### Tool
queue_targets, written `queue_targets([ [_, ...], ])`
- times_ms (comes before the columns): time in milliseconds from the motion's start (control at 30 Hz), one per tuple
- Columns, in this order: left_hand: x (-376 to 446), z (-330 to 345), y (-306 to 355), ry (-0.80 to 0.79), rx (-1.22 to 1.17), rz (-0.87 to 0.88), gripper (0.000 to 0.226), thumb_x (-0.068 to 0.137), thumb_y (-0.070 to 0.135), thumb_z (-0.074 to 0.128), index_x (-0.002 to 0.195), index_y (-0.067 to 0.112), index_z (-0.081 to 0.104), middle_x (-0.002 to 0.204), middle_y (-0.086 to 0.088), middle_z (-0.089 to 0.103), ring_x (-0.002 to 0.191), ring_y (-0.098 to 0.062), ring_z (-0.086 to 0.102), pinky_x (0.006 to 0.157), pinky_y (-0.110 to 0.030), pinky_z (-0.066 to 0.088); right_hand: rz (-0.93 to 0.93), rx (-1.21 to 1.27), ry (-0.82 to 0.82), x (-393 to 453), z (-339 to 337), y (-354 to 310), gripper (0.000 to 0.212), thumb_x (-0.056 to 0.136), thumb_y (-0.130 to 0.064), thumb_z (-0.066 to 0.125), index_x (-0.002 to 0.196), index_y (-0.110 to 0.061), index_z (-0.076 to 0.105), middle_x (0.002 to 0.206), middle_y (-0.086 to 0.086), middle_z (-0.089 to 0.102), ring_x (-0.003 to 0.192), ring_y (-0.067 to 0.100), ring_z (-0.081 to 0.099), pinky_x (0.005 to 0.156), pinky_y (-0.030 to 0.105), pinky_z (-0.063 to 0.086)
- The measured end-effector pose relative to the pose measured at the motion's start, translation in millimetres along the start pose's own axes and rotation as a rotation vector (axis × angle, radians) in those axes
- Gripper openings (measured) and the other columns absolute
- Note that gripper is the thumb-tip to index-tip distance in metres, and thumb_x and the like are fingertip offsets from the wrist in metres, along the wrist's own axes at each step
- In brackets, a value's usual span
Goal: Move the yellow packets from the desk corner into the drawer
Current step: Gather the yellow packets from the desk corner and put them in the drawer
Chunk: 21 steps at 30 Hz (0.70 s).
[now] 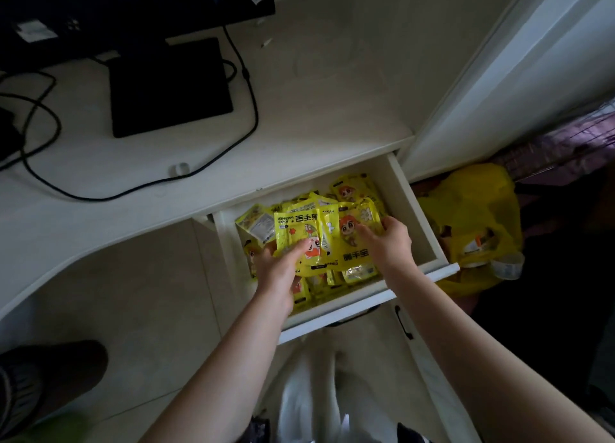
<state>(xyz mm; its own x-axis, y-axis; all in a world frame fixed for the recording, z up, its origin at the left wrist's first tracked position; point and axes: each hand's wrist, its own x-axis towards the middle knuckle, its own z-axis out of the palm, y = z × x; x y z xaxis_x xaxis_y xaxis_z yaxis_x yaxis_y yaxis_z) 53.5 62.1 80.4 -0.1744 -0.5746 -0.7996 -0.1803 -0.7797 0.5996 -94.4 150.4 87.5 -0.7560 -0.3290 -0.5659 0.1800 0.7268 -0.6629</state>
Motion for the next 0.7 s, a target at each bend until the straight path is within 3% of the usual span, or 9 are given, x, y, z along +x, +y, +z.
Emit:
queue_targets([
  [67, 17.9, 11.8, 0.5, 0.041, -0.04, -0.066, 0.103, 0.055, 0.032, 0.091, 0.142, 0.025, 0.037, 0.142, -0.004, 0.047, 0.127, -0.027, 0.046, 0.101, -0.052, 0.042, 0.013, -0.008, -0.012, 16.5, 3.7, -2.8, 0.054, 0.088, -0.034, 0.065, 0.129, -0.003, 0.052, 0.123, 0.015, 0.062, 0.112, 0.029, 0.059, 0.089, 0.038, 0.05],
  [167, 40.4, 27.4, 5.2, 0.096, -0.089, -0.131, 0.092, 0.063, 0.025, 0.088, 0.141, 0.023, 0.039, 0.134, -0.002, 0.051, 0.118, -0.025, 0.048, 0.081, -0.038, 0.051, 0.022, -0.005, -0.035, 39.4, 9.2, -7.2, 0.051, 0.089, -0.032, 0.064, 0.129, -0.003, 0.05, 0.125, 0.013, 0.06, 0.109, 0.028, 0.058, 0.082, 0.033, 0.046],
  [233, 52.6, 35.8, 9.2, 0.089, -0.056, -0.155, 0.111, 0.048, 0.041, 0.093, 0.142, 0.024, 0.038, 0.139, -0.003, 0.048, 0.127, -0.028, 0.045, 0.092, -0.043, 0.05, 0.042, 0.02, -0.048, 56.4, 15.9, -8.2, 0.049, 0.088, -0.032, 0.065, 0.128, -0.006, 0.051, 0.122, 0.012, 0.06, 0.112, 0.029, 0.058, 0.085, 0.034, 0.046],
  [300, 71.2, 39.2, 6.6, 0.075, -0.007, -0.14, 0.125, 0.033, 0.052, 0.093, 0.142, 0.026, 0.038, 0.147, -0.005, 0.043, 0.131, -0.03, 0.043, 0.103, -0.049, 0.043, 0.033, 0.02, -0.069, 73.3, 24.2, -8.3, 0.038, 0.086, -0.034, 0.068, 0.112, -0.008, 0.057, 0.107, 0.01, 0.064, 0.1, 0.027, 0.062, 0.077, 0.033, 0.048],
  [433, 98.3, 40.3, 7.5, 0.187, 0.003, -0.116, 0.111, 0.052, 0.036, 0.091, 0.146, 0.025, 0.031, 0.147, -0.009, 0.042, 0.13, -0.033, 0.044, 0.103, -0.054, 0.043, 0.04, -0.012, -0.126, 98.5, 39.6, -8.5, 0.035, 0.086, -0.029, 0.067, 0.111, -0.006, 0.059, 0.101, 0.009, 0.065, 0.086, 0.025, 0.062, 0.066, 0.028, 0.044],
  [533, 104.6, 40.4, 4.7, 0.267, 0.075, -0.065, 0.109, 0.062, 0.031, 0.088, 0.149, 0.02, 0.025, 0.151, -0.01, 0.035, 0.134, -0.034, 0.039, 0.107, -0.053, 0.039, 0.03, -0.04, -0.169, 105.5, 44.6, -6.5, 0.033, 0.087, -0.026, 0.067, 0.113, -0.007, 0.059, 0.095, 0.006, 0.062, 0.068, 0.012, 0.055, 0.052, 0.023, 0.038],
  [700, 102.0, 40.3, -16.4, 0.286, 0.226, -0.057, 0.096, 0.075, 0.032, 0.08, 0.15, 0.014, 0.023, 0.154, -0.01, 0.03, 0.139, -0.032, 0.033, 0.109, -0.048, 0.032, 0.057, -0.115, -0.226, 107.4, 39.0, 9.8, 0.028, 0.087, -0.024, 0.067, 0.11, -0.009, 0.06, 0.093, 0.006, 0.065, 0.077, 0.019, 0.059, 0.067, 0.029, 0.048],
])
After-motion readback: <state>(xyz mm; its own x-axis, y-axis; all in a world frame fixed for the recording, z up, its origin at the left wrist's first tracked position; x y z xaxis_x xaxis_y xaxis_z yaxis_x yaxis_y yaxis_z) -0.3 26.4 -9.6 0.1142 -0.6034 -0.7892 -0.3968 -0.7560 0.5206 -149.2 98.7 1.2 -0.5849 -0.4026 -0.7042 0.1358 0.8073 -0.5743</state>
